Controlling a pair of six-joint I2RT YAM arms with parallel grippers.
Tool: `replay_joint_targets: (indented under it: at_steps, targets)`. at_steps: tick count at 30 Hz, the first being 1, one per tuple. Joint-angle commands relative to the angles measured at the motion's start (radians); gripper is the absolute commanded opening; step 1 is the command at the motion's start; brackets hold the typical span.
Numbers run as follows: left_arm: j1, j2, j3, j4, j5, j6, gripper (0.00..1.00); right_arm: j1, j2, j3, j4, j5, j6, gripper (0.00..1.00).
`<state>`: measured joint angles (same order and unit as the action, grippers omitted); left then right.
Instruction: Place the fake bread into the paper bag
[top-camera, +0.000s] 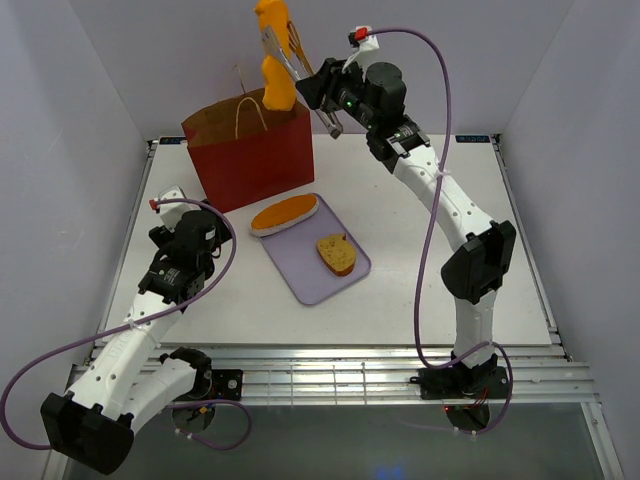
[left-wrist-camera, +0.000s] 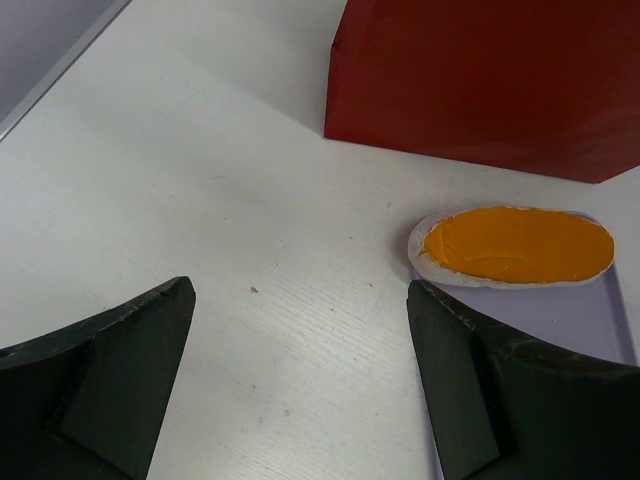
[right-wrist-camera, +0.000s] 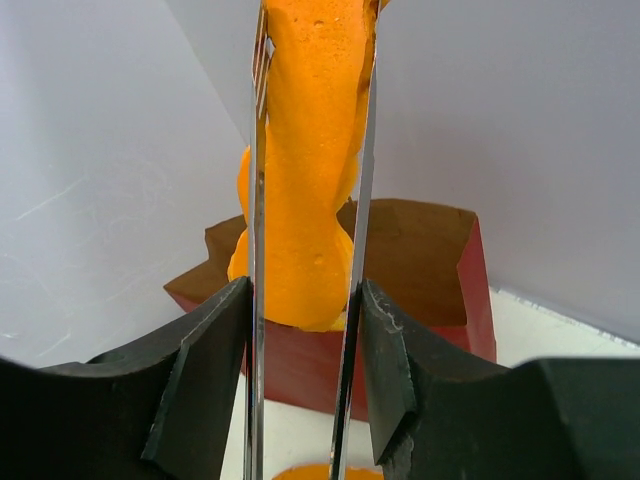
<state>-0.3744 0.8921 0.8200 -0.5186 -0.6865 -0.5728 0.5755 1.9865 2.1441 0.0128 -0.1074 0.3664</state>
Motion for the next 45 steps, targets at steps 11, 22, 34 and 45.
replay_joint_targets:
  at_steps: [11,22,34,45]
  targets:
    - [0.005,-0.010,0.004,0.014,-0.013,0.011,0.98,-0.003,0.104,0.024,0.349,-0.011,-0.081,0.52]
    - [-0.008,0.002,0.004,0.012,-0.025,0.016,0.98,-0.003,0.192,0.016,0.431,-0.035,-0.099,0.52]
    - [-0.031,0.005,0.004,0.014,-0.041,0.024,0.98,-0.003,0.213,-0.089,0.493,-0.063,-0.116,0.52]
    - [-0.037,-0.001,0.002,0.015,-0.031,0.024,0.98,0.001,0.218,-0.108,0.478,-0.126,-0.089,0.53]
